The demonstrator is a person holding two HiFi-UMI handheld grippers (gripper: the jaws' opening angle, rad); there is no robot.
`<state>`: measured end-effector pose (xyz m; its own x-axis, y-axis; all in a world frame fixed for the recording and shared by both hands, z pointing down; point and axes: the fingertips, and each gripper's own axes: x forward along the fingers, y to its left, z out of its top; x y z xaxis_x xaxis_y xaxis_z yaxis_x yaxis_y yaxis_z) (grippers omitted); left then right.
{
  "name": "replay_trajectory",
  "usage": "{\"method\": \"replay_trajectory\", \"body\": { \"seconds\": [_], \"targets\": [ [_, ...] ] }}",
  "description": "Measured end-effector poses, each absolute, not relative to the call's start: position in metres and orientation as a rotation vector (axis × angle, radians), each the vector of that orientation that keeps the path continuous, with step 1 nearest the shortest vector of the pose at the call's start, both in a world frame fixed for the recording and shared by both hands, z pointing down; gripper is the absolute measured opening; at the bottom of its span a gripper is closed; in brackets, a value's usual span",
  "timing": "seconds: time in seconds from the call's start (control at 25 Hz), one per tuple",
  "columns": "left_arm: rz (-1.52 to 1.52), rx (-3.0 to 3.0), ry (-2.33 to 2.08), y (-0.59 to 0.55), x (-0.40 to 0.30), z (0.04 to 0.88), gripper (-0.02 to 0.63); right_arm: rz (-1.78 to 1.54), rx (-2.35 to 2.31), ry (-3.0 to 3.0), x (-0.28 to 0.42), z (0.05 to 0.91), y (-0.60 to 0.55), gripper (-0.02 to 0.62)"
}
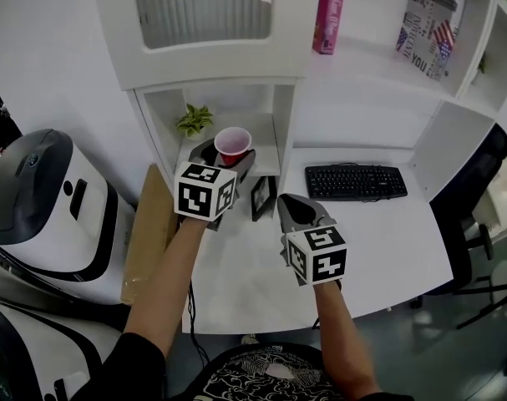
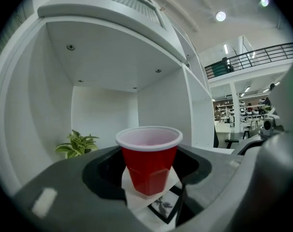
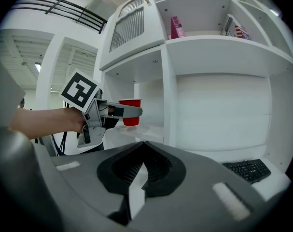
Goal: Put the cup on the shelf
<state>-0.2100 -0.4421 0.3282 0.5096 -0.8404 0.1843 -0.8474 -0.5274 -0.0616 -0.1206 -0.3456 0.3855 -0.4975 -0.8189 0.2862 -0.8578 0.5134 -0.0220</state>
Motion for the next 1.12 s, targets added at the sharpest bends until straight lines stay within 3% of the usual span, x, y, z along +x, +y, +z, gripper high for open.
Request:
{"method": "replay_trajectory", "body": {
  "seconds": [1.12],
  "targets": [
    [0.521, 2.631, -1.579, -0.462, -0.203, 0.349, 0.303, 0.272, 1.475, -2.491, -0.096, 0.393, -0.354, 0.023]
  ]
}}
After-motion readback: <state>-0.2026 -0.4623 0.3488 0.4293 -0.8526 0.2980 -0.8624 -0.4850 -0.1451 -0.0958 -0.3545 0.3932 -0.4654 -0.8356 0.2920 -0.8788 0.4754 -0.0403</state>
